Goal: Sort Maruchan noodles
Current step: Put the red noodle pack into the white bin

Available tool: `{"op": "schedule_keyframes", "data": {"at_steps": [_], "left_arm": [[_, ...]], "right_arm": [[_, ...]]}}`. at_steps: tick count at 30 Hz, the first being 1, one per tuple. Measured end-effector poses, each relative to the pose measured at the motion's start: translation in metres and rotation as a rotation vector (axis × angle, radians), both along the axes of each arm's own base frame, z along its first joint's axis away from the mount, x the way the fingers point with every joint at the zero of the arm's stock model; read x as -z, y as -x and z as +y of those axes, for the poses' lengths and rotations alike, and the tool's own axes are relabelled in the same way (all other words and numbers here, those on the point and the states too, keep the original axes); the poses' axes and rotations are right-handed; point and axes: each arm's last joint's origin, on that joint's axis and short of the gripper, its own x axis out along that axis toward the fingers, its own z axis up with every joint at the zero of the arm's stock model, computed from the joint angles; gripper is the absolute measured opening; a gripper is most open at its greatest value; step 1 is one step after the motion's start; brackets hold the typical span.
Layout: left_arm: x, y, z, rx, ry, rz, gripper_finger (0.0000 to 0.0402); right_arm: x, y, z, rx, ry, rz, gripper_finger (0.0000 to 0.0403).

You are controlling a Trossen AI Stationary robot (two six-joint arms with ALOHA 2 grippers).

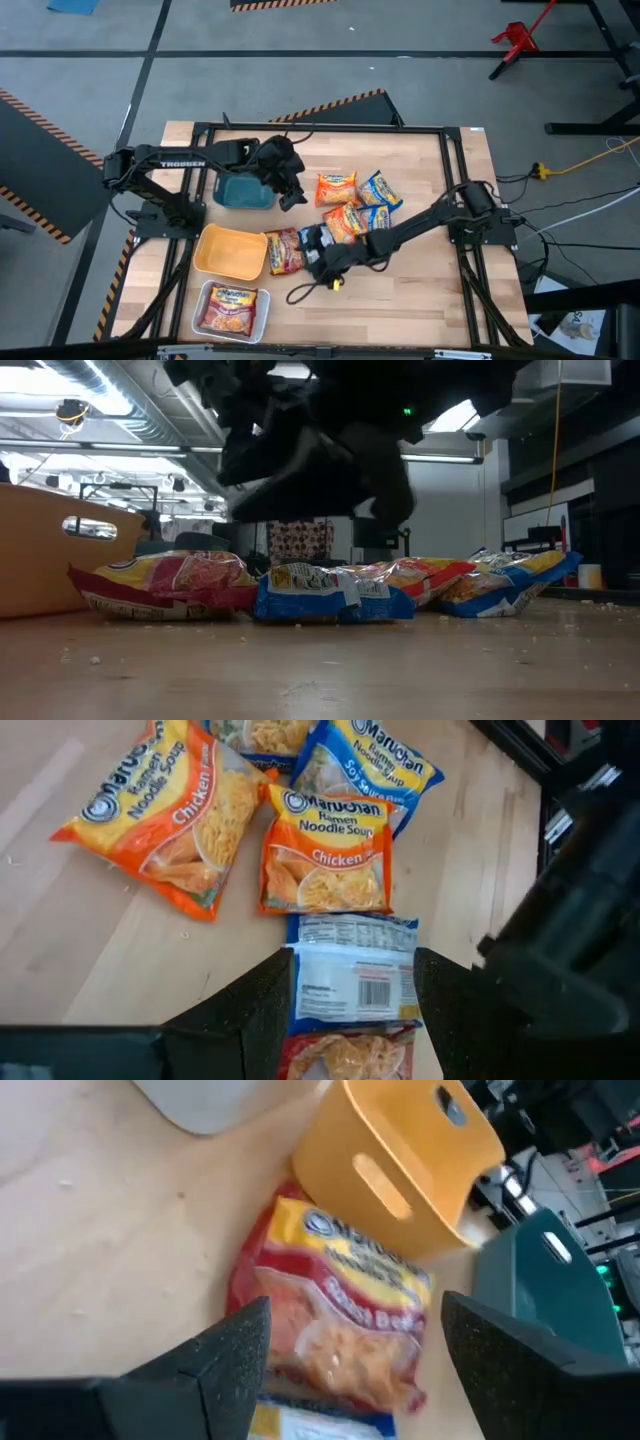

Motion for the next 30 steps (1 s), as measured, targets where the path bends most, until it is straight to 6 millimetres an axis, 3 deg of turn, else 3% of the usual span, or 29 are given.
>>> {"op": "schedule_keyframes", "data": {"at_steps": [9, 26, 30], "left_arm": [[0.002, 0.003, 0.004, -0.029, 0.016, 0.031, 0.0200], [0.002, 0.003, 0.003, -0.087, 0.023, 0.050, 0.0200], [0.002, 0.003, 0.004, -0.124, 0.026, 0.054, 0.0200]], "right_arm": [[0.016, -0.015, 0.026, -0.016, 0.068, 0.023, 0.0278], [0.032, -0.018, 0.026, 0.005, 0.096, 0.059, 0.0278], [0.048, -0.017, 0.025, 0.009, 0.134, 0.102, 0.0278]]}}
